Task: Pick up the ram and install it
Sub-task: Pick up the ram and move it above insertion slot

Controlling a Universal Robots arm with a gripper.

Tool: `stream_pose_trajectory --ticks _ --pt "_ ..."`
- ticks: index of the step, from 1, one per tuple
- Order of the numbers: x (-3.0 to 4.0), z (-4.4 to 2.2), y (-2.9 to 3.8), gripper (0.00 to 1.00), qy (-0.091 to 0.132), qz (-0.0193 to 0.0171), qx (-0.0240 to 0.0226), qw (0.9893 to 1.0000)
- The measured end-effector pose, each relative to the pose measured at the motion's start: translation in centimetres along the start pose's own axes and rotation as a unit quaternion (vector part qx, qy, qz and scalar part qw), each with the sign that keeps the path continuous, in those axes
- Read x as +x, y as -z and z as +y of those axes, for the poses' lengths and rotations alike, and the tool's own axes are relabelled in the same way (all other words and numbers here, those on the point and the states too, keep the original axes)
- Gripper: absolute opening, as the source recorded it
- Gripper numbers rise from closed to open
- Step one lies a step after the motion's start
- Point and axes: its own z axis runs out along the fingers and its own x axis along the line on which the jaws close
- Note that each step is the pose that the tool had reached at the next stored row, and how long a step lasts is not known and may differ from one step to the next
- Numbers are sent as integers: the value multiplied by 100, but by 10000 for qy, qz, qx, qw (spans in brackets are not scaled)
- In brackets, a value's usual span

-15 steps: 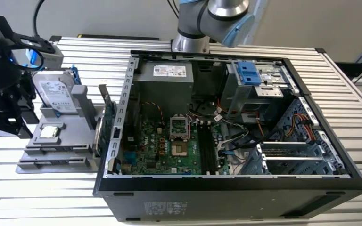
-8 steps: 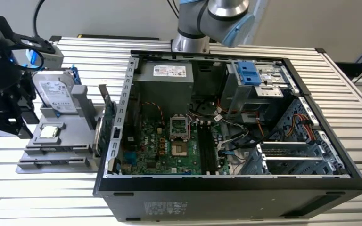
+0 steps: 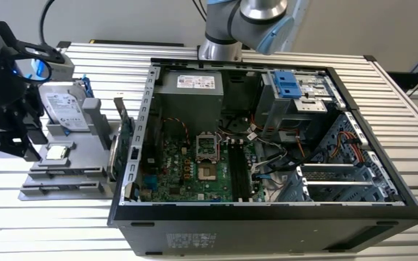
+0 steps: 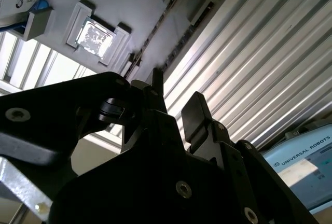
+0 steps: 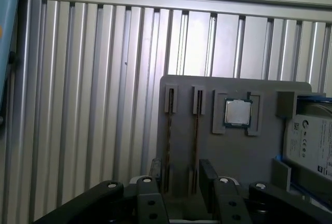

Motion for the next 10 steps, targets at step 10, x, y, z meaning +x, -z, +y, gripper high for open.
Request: stream_pose_trajectory --ticks 10 --pt "-2 -1 -76 0 -83 2 40 10000"
